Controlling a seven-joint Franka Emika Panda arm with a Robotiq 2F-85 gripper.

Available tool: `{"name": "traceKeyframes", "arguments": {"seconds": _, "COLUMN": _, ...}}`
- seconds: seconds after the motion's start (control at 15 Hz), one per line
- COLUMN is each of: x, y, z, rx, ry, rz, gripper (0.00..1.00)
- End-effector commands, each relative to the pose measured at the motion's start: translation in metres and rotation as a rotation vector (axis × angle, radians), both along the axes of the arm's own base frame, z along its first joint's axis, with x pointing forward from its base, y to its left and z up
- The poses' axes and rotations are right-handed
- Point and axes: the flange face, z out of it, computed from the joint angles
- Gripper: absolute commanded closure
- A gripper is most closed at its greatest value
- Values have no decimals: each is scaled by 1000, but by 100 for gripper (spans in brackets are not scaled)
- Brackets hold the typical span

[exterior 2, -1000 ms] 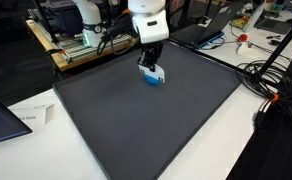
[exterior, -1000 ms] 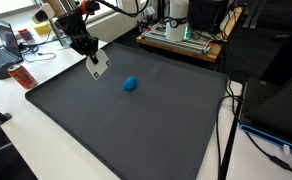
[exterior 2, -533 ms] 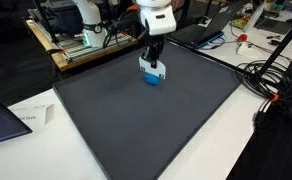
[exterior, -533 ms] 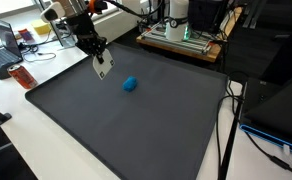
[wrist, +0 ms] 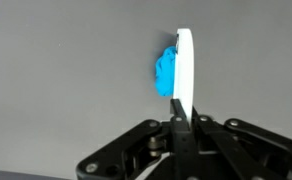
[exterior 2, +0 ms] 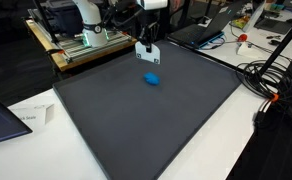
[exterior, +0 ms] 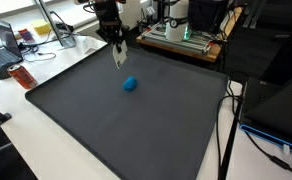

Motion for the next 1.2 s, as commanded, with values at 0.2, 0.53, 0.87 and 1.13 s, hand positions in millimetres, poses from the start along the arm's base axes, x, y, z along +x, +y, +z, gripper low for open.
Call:
{"name": "traceKeyframes", "arguments": {"seconds": 0.2, "x": -36, "y": 51, "z": -5, "rx": -91, "ry": -115, "rz": 1, "gripper": 99}}
{"name": "traceKeyframes", "arguments": {"seconds": 0.53, "x": -28, "y": 73, "z": -21, "rx": -208, "ry": -114, "rz": -3, "gripper": 99}}
{"name": "traceKeyframes", "arguments": {"seconds": 0.87, "x": -20, "y": 92, "z": -37, "rx": -288, "ry": -118, "rz": 20, "gripper": 99}}
{"name": "traceKeyframes", "arguments": {"seconds": 1.13, "x": -10, "y": 99, "z": -51, "rx": -293, "ry": -110, "rz": 59, "gripper": 99}}
